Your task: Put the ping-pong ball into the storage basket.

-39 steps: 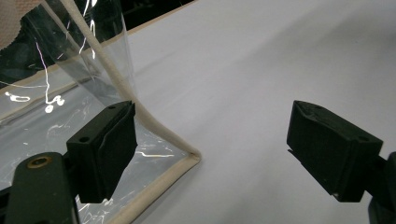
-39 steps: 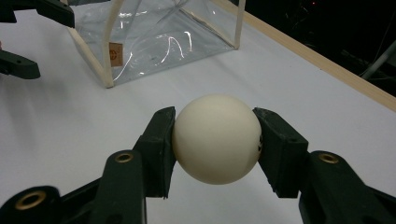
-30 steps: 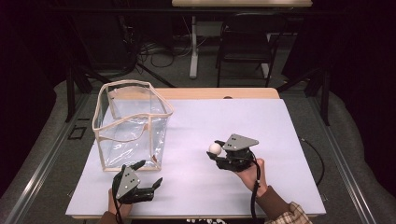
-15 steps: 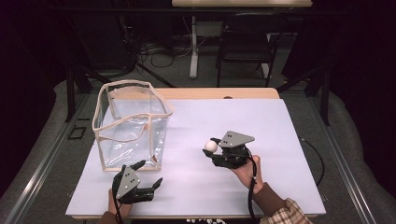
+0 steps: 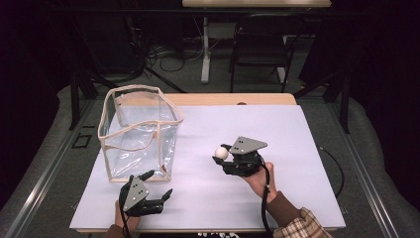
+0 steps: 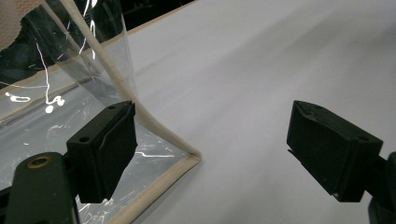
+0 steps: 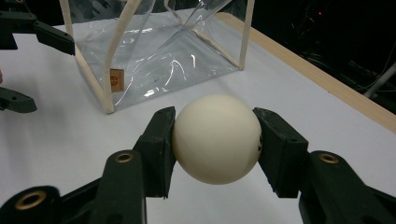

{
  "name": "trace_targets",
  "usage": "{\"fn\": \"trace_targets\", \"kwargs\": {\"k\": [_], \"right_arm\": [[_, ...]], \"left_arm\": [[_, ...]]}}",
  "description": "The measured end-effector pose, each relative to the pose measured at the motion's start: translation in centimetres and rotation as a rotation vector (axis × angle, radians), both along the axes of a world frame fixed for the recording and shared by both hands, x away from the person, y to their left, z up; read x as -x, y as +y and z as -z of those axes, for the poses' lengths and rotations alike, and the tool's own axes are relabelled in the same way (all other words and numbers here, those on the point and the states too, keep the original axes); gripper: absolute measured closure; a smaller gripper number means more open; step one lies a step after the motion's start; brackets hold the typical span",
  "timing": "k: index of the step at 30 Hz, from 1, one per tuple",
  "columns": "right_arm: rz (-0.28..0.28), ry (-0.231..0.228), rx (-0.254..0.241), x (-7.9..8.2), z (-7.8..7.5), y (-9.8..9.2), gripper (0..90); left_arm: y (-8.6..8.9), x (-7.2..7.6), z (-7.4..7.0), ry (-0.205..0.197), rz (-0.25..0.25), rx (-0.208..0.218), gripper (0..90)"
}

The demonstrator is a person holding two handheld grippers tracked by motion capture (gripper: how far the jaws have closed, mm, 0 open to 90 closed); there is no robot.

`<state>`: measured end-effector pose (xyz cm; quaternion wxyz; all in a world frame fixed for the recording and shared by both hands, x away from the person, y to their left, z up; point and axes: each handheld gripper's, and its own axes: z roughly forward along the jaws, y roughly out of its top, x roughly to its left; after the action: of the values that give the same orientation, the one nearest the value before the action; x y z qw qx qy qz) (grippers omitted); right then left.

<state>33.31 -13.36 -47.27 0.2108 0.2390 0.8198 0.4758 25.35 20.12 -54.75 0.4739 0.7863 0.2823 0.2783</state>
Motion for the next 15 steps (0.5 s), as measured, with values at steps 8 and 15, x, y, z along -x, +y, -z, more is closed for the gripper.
{"fn": "trace_targets", "kwargs": {"k": [8, 15], "right_arm": [[-0.005, -0.004, 0.002, -0.38, -0.41, 0.27, 50.6], [-0.001, -0.007, 0.005, -0.67, -0.80, 0.56, 50.7]], "left_arm": [[-0.08, 0.02, 0.04, 0.001, 0.000, 0.006, 15.9], [-0.11, 0.02, 0.05, 0.001, -0.002, 0.007, 15.9]]}}
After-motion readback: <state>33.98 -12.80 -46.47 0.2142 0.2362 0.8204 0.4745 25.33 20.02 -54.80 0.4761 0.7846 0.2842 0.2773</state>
